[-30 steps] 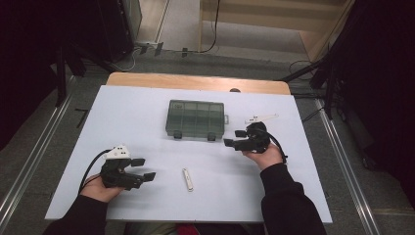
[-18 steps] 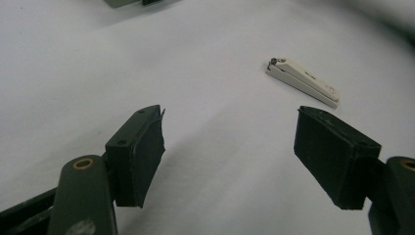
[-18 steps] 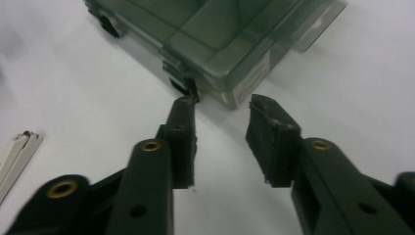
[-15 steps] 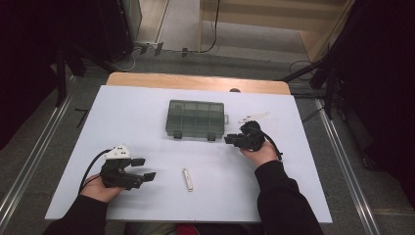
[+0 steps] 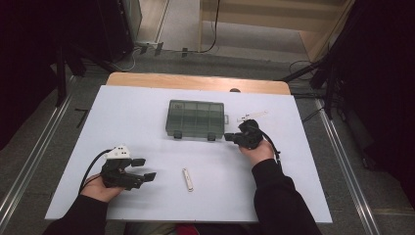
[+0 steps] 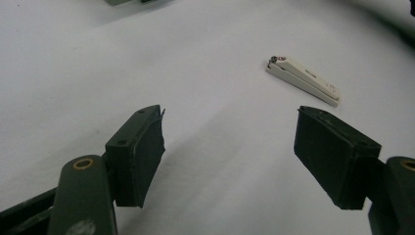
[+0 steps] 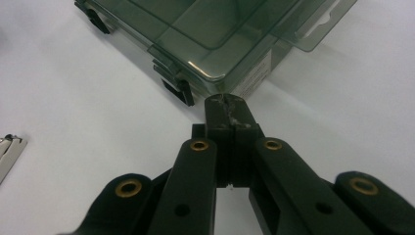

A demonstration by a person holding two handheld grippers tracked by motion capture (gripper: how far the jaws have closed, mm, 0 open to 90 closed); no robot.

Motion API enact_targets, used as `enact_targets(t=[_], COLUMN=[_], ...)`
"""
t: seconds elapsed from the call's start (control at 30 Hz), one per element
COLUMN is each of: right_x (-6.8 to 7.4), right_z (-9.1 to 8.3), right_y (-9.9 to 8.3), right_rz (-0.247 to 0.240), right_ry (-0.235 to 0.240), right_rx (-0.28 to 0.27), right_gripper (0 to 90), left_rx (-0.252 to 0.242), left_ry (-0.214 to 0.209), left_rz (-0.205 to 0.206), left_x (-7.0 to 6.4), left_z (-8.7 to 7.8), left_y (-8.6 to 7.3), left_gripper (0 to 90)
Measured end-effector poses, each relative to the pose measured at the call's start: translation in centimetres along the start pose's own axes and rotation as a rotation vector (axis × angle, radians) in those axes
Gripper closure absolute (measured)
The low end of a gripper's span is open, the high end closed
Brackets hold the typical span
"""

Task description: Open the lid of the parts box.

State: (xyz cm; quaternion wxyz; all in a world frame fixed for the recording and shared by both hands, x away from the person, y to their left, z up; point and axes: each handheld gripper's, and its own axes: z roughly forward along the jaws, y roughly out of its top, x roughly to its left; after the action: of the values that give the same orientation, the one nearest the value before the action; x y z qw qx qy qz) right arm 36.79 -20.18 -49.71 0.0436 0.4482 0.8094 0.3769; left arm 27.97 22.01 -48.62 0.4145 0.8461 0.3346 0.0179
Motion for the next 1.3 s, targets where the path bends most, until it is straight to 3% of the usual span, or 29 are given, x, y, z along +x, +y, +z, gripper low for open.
enact_targets(t=[0.5,1.3], right_x=[-0.16,0.34], right_z=[0.14,-0.56], right_y=[-0.12,0.11], right_rz=[0.018,-0.001], right_ry=[0.007,0.016], right_rx=[0.001,-0.073], right_gripper=[90.0,90.0], left_rx=[-0.002,-0.004], left_ry=[-0.001,0.002], left_rz=[-0.002,-0.006], left_x=[0.01,0.04], left_z=[0.02,0.04], left_y=[0.01,0.01], left_gripper=[26.3,26.3])
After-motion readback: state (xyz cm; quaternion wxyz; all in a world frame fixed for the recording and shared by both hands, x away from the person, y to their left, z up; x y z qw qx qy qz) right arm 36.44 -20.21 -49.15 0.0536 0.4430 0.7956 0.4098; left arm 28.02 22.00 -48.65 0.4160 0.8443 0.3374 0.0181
